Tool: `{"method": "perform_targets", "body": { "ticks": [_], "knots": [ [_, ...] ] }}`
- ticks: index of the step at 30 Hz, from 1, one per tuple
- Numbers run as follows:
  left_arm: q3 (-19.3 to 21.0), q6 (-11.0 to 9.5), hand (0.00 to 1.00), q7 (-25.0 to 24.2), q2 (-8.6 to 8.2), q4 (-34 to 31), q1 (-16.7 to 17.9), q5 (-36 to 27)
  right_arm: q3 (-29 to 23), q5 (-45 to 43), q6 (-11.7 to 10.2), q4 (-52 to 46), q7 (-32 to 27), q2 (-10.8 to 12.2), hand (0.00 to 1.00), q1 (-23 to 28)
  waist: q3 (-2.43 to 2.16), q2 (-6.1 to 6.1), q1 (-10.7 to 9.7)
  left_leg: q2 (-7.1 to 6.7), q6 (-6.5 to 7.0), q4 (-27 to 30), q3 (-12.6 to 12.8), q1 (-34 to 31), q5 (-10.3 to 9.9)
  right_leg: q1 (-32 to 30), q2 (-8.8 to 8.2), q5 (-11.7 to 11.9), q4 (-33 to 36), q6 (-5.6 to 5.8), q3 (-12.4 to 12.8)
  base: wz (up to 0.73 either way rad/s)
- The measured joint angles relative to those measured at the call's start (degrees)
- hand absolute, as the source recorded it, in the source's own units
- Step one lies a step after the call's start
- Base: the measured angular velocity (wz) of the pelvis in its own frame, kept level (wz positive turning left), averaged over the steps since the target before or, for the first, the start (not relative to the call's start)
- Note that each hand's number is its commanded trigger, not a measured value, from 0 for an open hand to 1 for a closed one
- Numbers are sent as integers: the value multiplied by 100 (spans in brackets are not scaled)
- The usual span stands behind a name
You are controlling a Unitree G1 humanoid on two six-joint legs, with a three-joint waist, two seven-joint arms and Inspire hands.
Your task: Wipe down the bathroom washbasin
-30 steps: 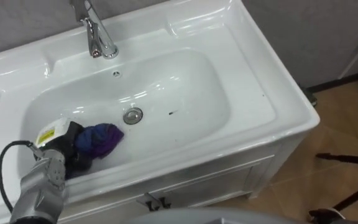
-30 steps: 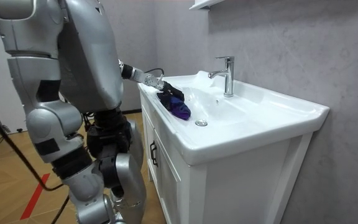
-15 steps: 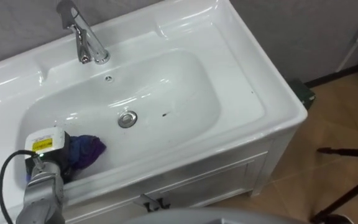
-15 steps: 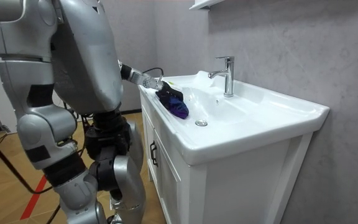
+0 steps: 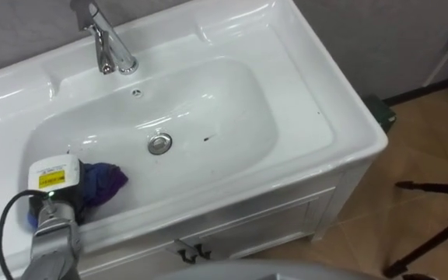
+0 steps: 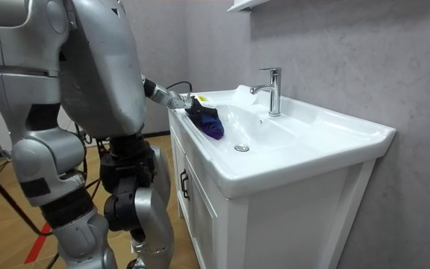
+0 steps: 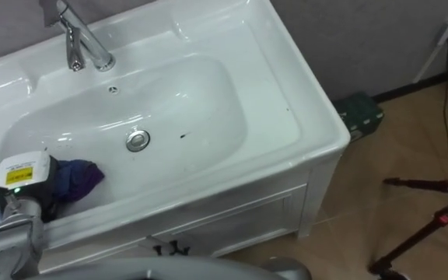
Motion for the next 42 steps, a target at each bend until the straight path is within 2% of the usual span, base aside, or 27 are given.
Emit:
{"method": "perform_targets", "body": {
  "ticks": [2, 5, 19, 22, 25, 29, 34, 36, 42],
  "knots": [
    [-10, 37, 100, 24, 0, 4, -14, 0, 43, 58, 1, 0, -57, -1, 0, -2, 20, -33, 2, 3, -2, 8, 34, 24, 1, -5, 5, -3, -5, 2, 20, -3],
    [-12, 106, 100, 76, -11, 10, -19, -50, 169, 233, 3, 11, -140, 16, 0, -6, 26, -72, 1, 10, -4, 32, 98, 29, 4, -6, 6, -7, -5, 1, 38, -4],
    [43, 134, 100, 119, -92, -5, -156, -130, 351, 521, -40, 30, -200, 77, 0, 7, 26, -180, 17, 8, -5, 19, 77, 2, 4, -6, -8, -5, -9, -2, -65, 4],
    [41, 130, 100, 120, -112, -14, -343, -189, 408, 683, -81, 30, -216, 93, 0, 4, 25, -255, 19, 13, -6, 23, 57, -39, 4, -3, -14, -4, -20, -1, -150, 19],
    [49, 102, 100, 108, -127, -42, -457, -515, 601, 701, -152, 29, -264, 99, 0, 5, 30, -308, 21, 17, -6, 18, 70, -43, 4, 7, -25, -2, -23, -2, -234, 13],
    [246, 19, 100, 98, -304, 8, -620, -833, 771, 695, -165, 9, -261, 191, 0, 57, 37, -320, 32, 14, -7, -32, 78, -35, 5, 12, -31, 8, -20, 4, -270, 6],
    [279, 21, 100, -6, -329, 249, -922, -1338, 842, 696, -142, 40, -175, 302, 0, 123, 43, -327, 27, 10, -9, -28, 100, -25, 6, 12, -40, 11, 9, 8, -255, 0],
    [293, 29, 100, -81, -327, 437, -1144, -1621, 902, 717, -97, 47, -151, 342, 0, 151, 65, -348, 12, 9, -9, 17, 98, -43, 6, 2, -42, 11, 27, 9, -233, 0],
    [288, 24, 100, -450, -325, 693, -1632, -1940, 1101, 692, -95, 16, -44, 417, 0, 351, 126, -433, -32, 19, -10, 203, 142, -160, 3, -13, -49, 17, 15, 19, -224, 3]
  ]
}}
